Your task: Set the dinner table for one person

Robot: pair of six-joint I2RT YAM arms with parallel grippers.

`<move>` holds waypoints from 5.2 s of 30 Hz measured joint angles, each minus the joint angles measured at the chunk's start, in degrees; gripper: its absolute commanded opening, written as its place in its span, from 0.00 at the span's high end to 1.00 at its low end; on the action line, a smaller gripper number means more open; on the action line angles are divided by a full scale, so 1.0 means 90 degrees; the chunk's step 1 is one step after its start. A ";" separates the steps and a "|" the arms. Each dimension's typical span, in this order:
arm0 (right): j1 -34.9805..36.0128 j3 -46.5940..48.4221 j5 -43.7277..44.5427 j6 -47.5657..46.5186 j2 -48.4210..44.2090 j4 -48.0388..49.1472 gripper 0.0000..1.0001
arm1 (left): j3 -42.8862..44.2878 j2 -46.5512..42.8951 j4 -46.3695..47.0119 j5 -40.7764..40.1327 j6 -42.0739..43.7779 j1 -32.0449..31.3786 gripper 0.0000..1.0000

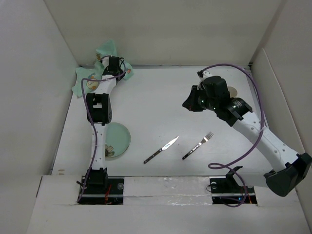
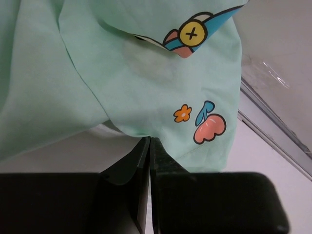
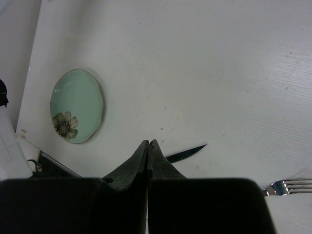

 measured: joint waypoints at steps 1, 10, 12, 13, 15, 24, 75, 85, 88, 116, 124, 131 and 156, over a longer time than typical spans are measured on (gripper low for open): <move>0.0007 0.0000 0.0017 0.0019 0.0007 0.0002 1.00 | 0.0000 0.0000 0.0010 0.0022 0.0010 0.0000 1.00; 0.0046 0.0000 0.0117 0.0085 0.0107 0.0274 1.00 | -0.1685 -0.0899 0.0801 0.0289 0.0352 -0.0561 1.00; 0.0046 0.0000 0.0155 0.0087 0.0153 0.0359 1.00 | -0.2365 -0.1355 0.0937 0.0374 0.0437 -0.0998 1.00; 0.0044 0.0012 0.0194 0.0090 0.0192 0.0376 1.00 | -0.2671 -0.1571 0.1010 0.0469 0.0464 -0.1260 1.00; 0.0027 0.0102 0.0282 0.0100 0.0318 0.0386 1.00 | -0.3220 -0.2004 0.1117 0.0690 0.0474 -0.1824 1.00; -0.0342 0.0182 0.0872 0.0291 0.0809 0.0459 0.96 | -0.4792 -0.3453 0.1428 0.1455 0.0231 -0.3677 0.78; -0.1001 0.2613 -0.0930 0.0316 0.5887 0.2098 0.99 | -0.5022 -0.3162 0.0860 0.1746 0.0066 0.0789 1.00; -0.0998 0.2586 -0.0933 0.0345 0.4816 0.2130 1.00 | -0.4872 -0.3959 0.0709 0.1722 0.0495 0.0787 1.00; -0.1013 0.2567 -0.0935 0.0372 0.3871 0.2123 1.00 | -0.4872 -0.4884 0.0690 0.1617 0.0658 0.0792 1.00; -0.2528 0.2652 -0.0590 0.1095 0.4517 0.1673 0.38 | -0.2511 -0.3196 -0.1530 0.1639 0.1651 0.0495 0.45; -0.2251 0.1549 -0.0063 0.0998 0.3492 0.1809 1.00 | -0.4478 -0.4636 -0.0639 0.1401 0.1224 0.1158 0.97; -0.1911 0.0627 0.0141 0.0884 0.3123 0.1787 1.00 | -0.4857 -0.4308 -0.0085 0.1678 0.0690 0.1681 0.84; -0.2499 0.0313 0.0729 0.0937 0.3466 0.1491 0.66 | -0.5889 -0.4068 -0.0284 0.0656 0.0918 0.0942 0.66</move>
